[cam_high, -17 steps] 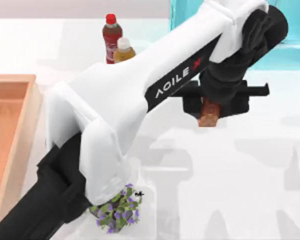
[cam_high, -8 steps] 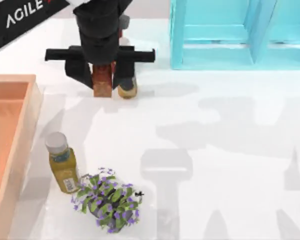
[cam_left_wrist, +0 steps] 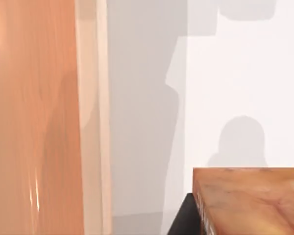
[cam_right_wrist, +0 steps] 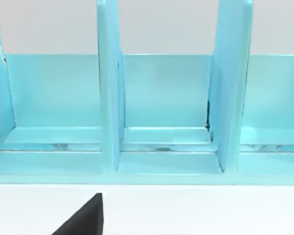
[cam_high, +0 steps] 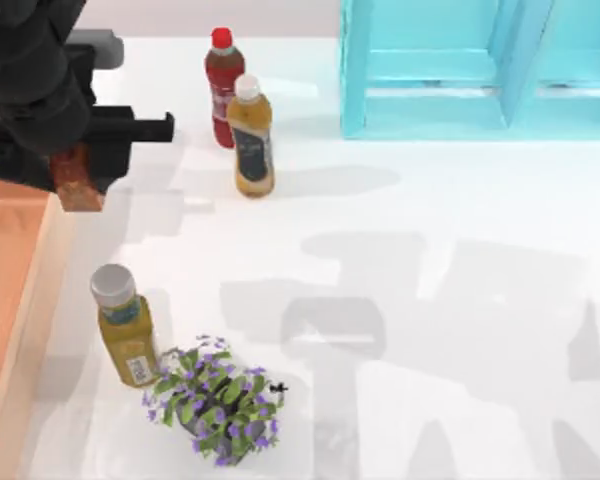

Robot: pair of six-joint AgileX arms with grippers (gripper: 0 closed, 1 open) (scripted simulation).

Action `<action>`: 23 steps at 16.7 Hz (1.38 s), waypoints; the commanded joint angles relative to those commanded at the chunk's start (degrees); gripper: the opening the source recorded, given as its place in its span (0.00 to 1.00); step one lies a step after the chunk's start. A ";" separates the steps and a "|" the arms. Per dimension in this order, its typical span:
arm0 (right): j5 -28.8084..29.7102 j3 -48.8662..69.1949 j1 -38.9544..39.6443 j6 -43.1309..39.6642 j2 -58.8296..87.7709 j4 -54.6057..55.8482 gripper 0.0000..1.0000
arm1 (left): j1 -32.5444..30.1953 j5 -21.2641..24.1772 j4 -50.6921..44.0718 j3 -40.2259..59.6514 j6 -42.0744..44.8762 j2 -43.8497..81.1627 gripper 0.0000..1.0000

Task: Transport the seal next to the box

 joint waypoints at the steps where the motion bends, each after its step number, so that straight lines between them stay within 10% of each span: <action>1: 0.00 0.00 0.00 0.00 0.00 0.00 1.00 | 0.35 0.18 0.33 -0.59 0.38 -0.60 0.00; 21: 0.00 0.00 0.00 0.00 0.00 0.00 1.00 | 0.90 0.32 14.09 -10.33 0.98 3.39 0.00; 23: 0.00 0.00 0.00 0.00 0.00 0.00 1.00 | 0.90 0.32 14.09 -10.33 0.98 3.39 0.15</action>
